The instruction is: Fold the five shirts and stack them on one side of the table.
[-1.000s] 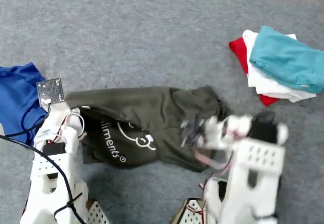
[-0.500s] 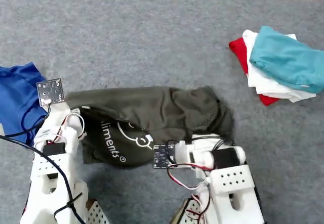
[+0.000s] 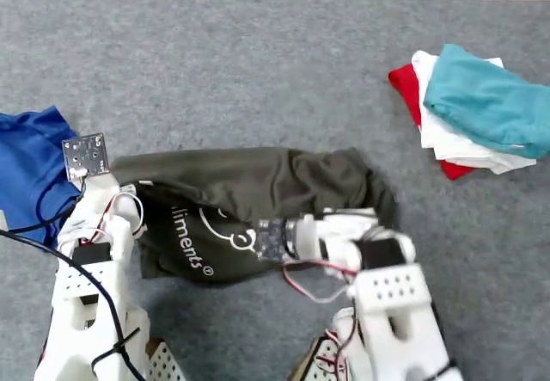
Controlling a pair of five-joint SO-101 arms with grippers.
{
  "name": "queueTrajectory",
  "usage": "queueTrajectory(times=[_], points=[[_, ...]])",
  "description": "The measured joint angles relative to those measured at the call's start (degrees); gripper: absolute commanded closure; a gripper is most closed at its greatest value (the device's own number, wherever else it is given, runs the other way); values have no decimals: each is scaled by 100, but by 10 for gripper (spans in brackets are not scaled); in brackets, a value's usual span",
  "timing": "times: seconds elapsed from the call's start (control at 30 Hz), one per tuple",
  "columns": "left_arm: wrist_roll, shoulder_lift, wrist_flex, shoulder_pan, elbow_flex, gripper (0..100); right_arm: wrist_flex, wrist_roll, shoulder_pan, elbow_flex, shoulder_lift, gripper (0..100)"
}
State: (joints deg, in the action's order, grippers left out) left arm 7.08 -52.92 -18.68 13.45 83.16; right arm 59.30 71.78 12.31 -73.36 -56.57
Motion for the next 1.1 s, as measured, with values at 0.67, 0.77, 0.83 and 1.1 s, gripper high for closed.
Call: queueTrajectory(times=[0.67, 0.77, 0.83, 1.1], points=[[0, 0, 0, 0, 0, 980, 932, 167, -273, 5231, 5363, 709], [0, 0, 0, 0, 0, 980, 1020, 281, -352, 5240, 5345, 710], [0, 0, 0, 0, 0, 980, 1090, 343, -510, 5240, 5231, 710], [0, 0, 0, 0, 0, 980, 1424, 932, -738, 4765, 3727, 710]])
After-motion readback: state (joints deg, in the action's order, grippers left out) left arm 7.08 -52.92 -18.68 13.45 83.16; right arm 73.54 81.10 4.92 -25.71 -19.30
